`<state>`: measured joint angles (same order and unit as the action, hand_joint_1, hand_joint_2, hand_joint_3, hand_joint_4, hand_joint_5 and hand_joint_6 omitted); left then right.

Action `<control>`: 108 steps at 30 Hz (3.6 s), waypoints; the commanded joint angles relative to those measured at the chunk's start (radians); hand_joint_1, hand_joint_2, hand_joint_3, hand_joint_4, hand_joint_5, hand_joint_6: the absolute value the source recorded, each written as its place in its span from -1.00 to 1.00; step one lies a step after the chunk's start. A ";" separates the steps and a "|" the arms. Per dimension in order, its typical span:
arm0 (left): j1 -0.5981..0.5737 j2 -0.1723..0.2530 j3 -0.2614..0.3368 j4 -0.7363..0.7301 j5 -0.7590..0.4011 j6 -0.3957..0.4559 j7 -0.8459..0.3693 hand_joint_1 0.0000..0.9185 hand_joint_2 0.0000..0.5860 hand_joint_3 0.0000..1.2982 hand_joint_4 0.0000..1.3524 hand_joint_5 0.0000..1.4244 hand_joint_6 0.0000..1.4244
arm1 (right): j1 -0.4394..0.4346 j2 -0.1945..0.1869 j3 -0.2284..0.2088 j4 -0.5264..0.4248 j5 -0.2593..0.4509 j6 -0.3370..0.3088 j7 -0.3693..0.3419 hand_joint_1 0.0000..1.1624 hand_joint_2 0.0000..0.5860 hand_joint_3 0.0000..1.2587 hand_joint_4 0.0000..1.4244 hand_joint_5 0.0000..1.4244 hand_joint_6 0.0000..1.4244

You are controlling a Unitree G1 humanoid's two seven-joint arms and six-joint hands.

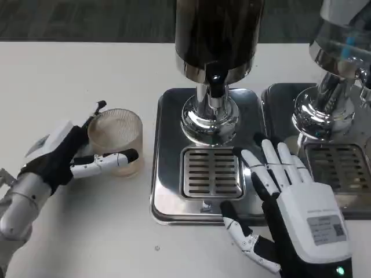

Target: Grasp the cup under the faucet to collect the drink, then remove the cup.

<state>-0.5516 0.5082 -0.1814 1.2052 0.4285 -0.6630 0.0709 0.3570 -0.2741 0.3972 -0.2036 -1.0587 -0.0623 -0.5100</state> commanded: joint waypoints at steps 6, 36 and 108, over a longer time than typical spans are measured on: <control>0.026 -0.042 -0.016 0.018 -0.002 -0.026 0.035 -0.28 -0.67 -0.66 -0.57 -0.38 -0.44 | 0.002 -0.002 -0.010 -0.007 0.039 -0.009 -0.003 -0.55 0.43 -0.74 -0.99 -1.00 -0.87; 0.076 -0.063 -0.035 0.030 -0.014 -0.085 0.189 -0.19 -0.53 -0.16 -0.01 0.31 0.62 | 0.011 -0.001 -0.028 -0.026 0.104 -0.040 0.000 -0.48 0.44 -0.70 -0.90 -1.00 -0.82; -0.113 -0.174 -0.206 -0.008 0.156 -0.132 0.211 -0.49 -0.60 -0.31 -0.26 -0.04 0.20 | 0.101 0.103 -0.022 -0.073 0.127 -0.050 -0.045 -0.48 0.44 -0.69 -0.85 -0.95 -0.76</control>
<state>-0.6408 0.3420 -0.3766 1.1941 0.5805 -0.7964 0.3004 0.4459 -0.1730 0.3720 -0.2586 -0.9250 -0.1070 -0.5416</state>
